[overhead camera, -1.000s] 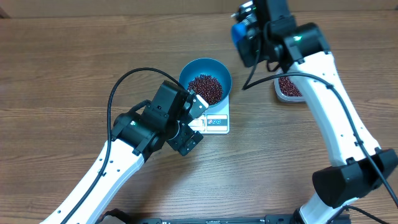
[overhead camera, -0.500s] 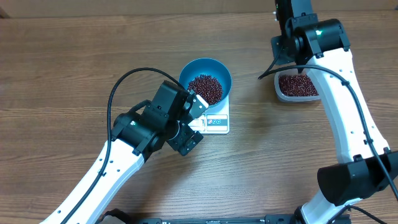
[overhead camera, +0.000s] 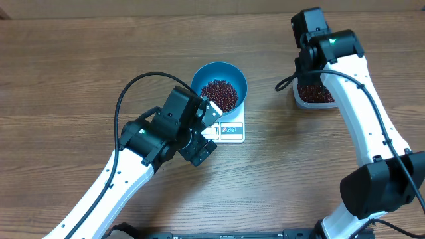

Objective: Scoop item into bowl and weigh 150g on scale
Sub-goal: 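Move the empty scoop with the right gripper back to the bean container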

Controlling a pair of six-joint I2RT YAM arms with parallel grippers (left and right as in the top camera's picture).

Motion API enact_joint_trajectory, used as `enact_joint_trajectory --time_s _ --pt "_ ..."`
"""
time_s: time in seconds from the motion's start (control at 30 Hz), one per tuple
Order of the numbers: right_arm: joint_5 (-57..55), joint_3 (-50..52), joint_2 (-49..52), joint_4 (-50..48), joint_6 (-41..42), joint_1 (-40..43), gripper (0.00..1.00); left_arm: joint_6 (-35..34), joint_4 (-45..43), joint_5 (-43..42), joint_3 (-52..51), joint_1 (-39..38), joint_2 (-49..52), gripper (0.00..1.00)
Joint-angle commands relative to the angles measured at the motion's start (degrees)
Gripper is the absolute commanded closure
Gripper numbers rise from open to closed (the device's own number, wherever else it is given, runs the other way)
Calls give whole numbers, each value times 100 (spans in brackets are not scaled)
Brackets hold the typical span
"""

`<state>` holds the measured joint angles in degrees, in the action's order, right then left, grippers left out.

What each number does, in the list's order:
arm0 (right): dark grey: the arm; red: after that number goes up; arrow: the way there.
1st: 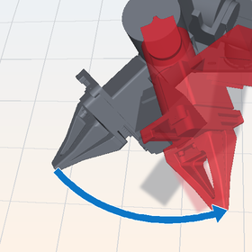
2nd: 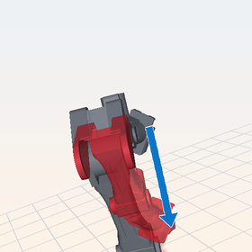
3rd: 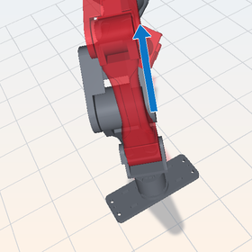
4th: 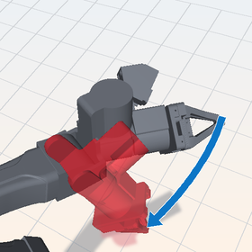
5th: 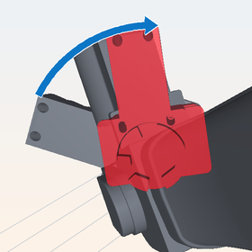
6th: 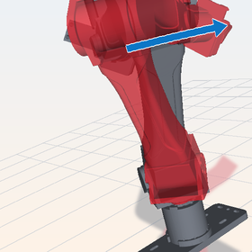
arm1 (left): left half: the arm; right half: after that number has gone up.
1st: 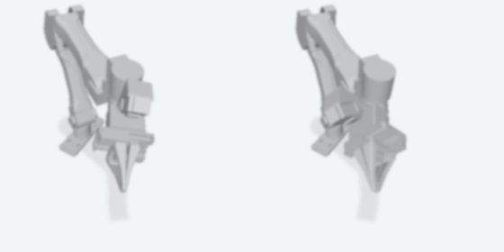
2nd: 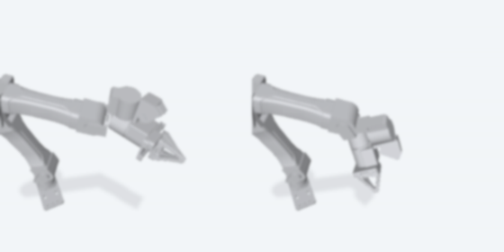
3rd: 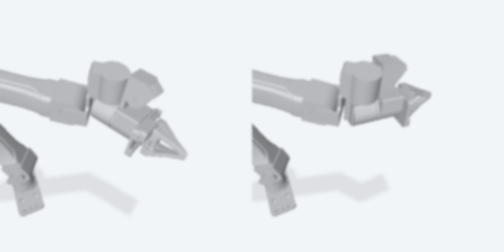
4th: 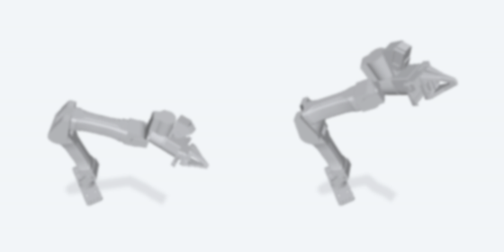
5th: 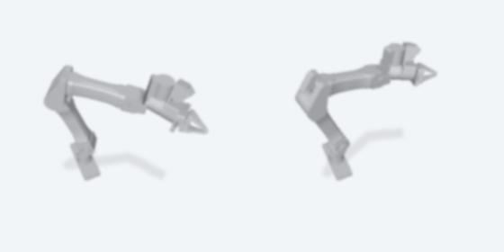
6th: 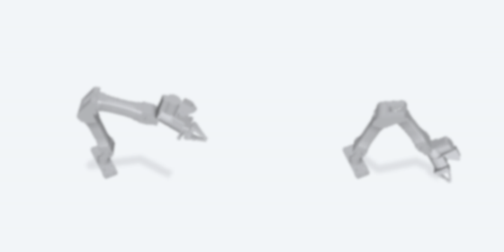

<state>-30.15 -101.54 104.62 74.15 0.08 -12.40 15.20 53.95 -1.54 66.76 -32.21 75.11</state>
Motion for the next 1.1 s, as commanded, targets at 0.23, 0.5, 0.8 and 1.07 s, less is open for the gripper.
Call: enact_joint_trajectory --time_s 0.23,0.5,0.8,1.07 --pt "-284 710 -63 -326 450 131 96 90 -22 -87 -42 31 -22 0" --pt "-282 841 131 -439 468 310 96 87 -22 -87 -42 31 -22 1" --pt "-284 852 511 -505 457 339 96 90 -22 -87 -42 31 -22 1" --pt "-826 855 859 -420 459 339 96 90 -22 -87 -42 31 -22 1"
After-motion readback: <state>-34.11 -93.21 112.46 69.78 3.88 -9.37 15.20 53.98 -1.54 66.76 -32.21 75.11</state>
